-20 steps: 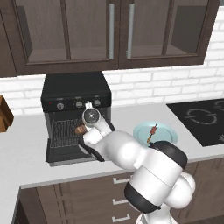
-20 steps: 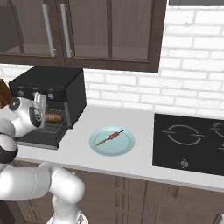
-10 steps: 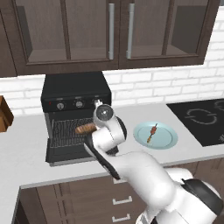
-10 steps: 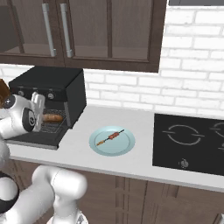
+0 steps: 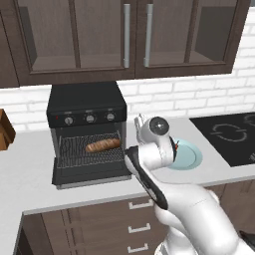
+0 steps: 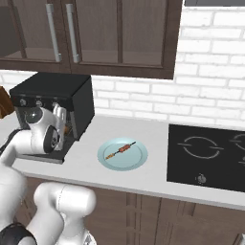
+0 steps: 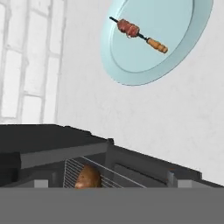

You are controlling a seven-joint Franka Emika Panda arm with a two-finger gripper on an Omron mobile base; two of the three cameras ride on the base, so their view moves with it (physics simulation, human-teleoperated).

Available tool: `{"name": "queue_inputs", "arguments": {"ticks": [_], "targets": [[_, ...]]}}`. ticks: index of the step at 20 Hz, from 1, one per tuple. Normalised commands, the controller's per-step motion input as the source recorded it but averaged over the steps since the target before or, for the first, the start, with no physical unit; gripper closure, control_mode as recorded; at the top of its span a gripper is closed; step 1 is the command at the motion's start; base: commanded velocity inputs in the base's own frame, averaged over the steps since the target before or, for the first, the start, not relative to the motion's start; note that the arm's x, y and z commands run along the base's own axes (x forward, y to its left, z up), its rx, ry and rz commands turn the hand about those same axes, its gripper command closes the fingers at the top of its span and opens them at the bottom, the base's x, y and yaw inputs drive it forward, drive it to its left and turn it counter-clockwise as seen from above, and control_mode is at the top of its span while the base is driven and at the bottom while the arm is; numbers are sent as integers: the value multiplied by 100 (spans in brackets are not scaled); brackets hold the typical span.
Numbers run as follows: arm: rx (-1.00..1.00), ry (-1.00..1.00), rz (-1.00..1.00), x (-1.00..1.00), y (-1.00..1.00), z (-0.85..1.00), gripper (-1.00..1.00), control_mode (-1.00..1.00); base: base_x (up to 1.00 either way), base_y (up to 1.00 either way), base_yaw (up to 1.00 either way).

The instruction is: Pick up the kebab skewer and baguette bread, and place them inside the toaster oven. Close the toaster oven door and start by setting the timer.

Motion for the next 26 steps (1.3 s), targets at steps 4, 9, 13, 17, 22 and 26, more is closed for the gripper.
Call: {"name": "queue_inputs", "arguments": {"ticks": [4, 9, 13, 17, 22, 26], "targets": [[0, 6, 19, 29, -74, 3, -100, -100, 0, 0, 0], [0, 1, 27, 35, -78, 0, -100, -100, 0, 0, 0], [-3, 12, 20, 27, -37, 0, -100, -100, 0, 0, 0], [-15, 27, 14, 15, -6, 2, -100, -100, 0, 0, 0], [-25, 36, 14, 7, 0, 0, -100, -100, 0, 0, 0], [-15, 25, 18, 13, -32, 0, -100, -100, 0, 0, 0]]}}
